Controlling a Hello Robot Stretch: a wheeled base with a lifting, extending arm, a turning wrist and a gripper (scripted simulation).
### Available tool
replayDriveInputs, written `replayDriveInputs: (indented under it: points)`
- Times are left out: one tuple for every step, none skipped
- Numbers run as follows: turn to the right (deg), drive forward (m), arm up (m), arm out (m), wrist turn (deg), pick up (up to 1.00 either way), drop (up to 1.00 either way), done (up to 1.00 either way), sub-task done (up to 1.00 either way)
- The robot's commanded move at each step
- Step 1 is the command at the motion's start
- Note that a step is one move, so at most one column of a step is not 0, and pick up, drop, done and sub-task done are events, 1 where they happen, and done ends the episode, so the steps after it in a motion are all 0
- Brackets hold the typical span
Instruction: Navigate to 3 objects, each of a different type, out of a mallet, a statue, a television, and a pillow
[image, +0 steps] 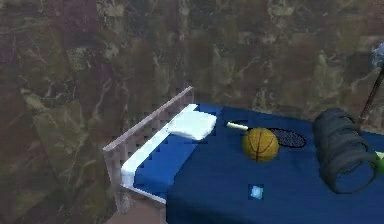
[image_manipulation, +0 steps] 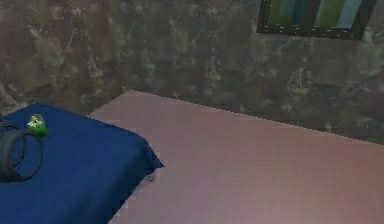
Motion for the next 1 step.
replayDriveInputs:
  points:
    - [0.0, 0.00, 0.00, 0.00, 0.0, 0.00, 0.00, 1.00, 0.00]
